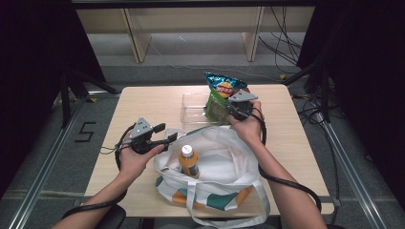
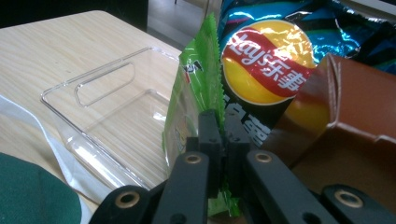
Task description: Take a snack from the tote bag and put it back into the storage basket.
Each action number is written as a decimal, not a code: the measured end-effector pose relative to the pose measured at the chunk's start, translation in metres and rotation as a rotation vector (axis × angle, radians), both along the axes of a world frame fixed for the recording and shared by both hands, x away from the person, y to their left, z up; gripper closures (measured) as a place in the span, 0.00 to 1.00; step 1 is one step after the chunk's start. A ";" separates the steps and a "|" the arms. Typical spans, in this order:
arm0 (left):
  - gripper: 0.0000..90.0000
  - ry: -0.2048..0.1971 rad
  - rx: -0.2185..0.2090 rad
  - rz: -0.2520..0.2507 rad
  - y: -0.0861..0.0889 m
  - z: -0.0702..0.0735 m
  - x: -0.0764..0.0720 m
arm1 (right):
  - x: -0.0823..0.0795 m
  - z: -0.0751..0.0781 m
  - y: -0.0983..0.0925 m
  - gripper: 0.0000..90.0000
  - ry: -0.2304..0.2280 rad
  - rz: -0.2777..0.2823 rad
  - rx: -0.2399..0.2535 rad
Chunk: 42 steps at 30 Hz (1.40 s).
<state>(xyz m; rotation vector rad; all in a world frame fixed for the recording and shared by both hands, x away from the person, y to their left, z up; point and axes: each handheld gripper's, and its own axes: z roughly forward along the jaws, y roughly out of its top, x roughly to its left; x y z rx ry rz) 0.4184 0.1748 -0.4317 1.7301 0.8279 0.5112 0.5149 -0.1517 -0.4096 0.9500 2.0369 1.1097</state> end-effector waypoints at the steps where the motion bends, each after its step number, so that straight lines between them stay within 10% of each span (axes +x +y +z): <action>1: 0.40 0.001 0.000 0.000 0.000 0.000 0.000 | 0.000 -0.001 0.000 1.00 0.001 0.003 -0.006; 42: 0.40 -0.002 0.003 -0.001 0.000 0.000 0.000 | -0.003 -0.001 -0.004 0.80 0.012 0.000 0.014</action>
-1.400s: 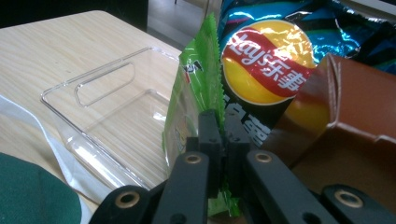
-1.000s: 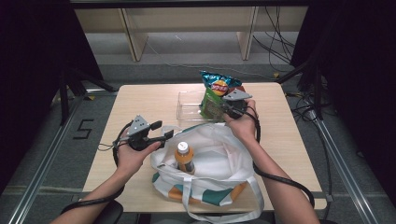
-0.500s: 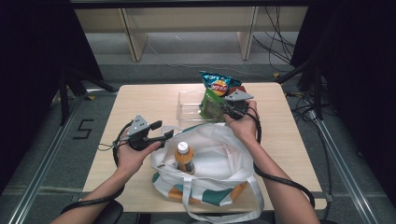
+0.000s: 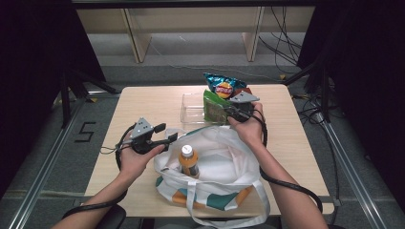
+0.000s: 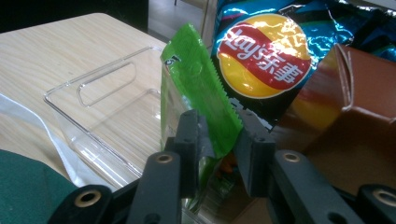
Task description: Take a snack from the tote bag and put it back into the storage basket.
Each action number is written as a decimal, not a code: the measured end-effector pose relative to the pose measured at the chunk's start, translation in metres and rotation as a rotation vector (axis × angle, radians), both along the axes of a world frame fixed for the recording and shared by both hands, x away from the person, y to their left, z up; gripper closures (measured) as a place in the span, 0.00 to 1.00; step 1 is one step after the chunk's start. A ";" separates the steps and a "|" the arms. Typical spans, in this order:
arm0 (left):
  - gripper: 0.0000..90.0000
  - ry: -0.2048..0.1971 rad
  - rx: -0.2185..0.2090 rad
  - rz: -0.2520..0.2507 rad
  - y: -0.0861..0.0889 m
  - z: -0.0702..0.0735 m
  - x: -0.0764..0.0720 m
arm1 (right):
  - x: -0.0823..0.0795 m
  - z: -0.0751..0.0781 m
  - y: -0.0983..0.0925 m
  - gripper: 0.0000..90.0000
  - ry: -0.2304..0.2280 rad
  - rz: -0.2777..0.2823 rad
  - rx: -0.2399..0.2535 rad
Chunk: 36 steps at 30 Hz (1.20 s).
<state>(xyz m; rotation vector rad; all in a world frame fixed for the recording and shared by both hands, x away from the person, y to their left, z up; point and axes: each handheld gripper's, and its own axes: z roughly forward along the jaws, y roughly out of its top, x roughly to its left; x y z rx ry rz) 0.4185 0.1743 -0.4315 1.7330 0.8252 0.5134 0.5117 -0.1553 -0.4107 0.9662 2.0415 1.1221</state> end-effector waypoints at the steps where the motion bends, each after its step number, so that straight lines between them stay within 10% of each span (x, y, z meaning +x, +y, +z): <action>1: 0.40 -0.001 -0.001 0.001 0.000 0.000 0.000 | 0.000 0.000 0.001 0.79 -0.015 -0.005 0.008; 24: 0.40 -0.001 0.000 -0.005 -0.001 0.000 0.000 | -0.024 0.024 -0.011 0.67 -0.062 0.029 0.053; 36: 0.40 -0.003 -0.002 -0.003 -0.001 0.000 0.001 | -0.040 0.023 -0.026 0.66 -0.012 0.058 0.109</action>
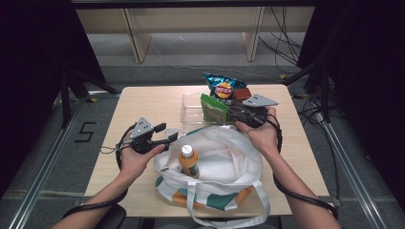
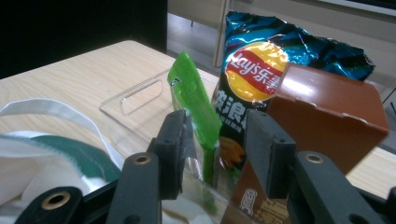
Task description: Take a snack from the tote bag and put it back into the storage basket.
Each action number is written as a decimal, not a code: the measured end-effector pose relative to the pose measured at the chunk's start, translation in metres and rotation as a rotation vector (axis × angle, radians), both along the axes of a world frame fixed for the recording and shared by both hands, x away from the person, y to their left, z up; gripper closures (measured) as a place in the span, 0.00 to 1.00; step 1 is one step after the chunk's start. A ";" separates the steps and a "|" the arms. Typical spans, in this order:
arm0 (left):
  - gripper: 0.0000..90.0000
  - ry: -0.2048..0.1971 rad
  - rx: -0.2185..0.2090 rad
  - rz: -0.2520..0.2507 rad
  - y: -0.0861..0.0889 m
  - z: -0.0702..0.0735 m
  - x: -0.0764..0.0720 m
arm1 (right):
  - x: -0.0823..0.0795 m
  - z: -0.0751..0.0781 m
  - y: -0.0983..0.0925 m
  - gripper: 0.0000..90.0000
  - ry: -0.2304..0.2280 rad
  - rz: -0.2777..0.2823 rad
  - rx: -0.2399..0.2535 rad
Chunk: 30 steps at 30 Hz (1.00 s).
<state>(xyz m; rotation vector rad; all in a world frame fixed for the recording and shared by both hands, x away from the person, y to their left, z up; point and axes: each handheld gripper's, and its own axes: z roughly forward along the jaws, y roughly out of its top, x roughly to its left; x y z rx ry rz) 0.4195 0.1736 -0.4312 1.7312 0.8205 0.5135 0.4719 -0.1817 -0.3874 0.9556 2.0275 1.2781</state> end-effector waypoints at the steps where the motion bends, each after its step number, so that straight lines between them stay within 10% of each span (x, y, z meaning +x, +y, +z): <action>1: 0.40 -0.001 0.000 0.000 0.000 0.000 0.000 | -0.002 0.000 -0.002 0.66 0.009 -0.004 0.008; 30: 0.40 -0.002 -0.030 0.022 0.006 0.002 -0.001 | -0.033 -0.005 -0.072 0.56 0.057 -0.111 0.066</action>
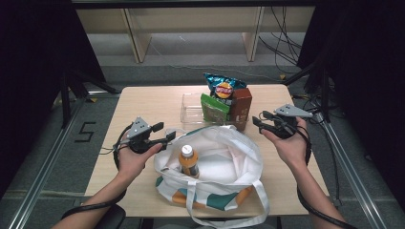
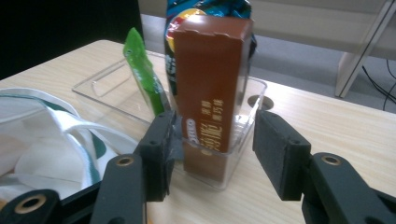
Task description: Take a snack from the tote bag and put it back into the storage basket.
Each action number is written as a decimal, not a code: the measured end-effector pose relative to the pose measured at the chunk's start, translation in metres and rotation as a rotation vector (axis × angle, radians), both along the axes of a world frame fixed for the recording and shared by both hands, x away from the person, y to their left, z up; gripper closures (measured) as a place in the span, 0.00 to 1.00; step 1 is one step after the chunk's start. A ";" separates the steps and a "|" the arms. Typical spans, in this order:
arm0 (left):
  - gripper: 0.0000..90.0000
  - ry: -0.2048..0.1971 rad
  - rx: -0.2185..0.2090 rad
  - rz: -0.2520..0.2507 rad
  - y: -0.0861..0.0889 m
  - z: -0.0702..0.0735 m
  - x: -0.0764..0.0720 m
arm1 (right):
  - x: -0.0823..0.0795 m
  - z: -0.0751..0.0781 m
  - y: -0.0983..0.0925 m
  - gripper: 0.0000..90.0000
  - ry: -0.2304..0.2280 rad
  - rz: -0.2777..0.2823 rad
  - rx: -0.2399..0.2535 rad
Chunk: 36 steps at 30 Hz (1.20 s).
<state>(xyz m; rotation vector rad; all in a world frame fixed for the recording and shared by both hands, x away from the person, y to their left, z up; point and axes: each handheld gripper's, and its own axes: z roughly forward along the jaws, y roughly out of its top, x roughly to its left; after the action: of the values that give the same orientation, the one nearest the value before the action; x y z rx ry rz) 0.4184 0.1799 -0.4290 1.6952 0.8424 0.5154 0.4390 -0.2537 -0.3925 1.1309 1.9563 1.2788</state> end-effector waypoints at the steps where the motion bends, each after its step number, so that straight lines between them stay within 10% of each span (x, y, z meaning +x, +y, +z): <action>1: 0.40 -0.002 0.004 0.008 -0.001 0.001 0.000 | -0.002 -0.002 0.000 0.56 0.012 -0.020 0.021; 24: 0.41 -0.010 -0.021 0.010 0.001 0.005 -0.005 | -0.011 -0.015 -0.027 0.56 0.045 -0.060 0.059; 36: 0.44 -0.025 -0.045 -0.073 -0.008 0.015 -0.023 | -0.012 -0.015 -0.028 0.56 0.045 -0.052 0.035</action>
<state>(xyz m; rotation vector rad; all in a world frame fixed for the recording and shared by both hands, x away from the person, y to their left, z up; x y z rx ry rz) 0.3957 0.1715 -0.4140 1.6682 0.7663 0.4637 0.4275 -0.2817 -0.4078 1.2293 1.9306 1.2752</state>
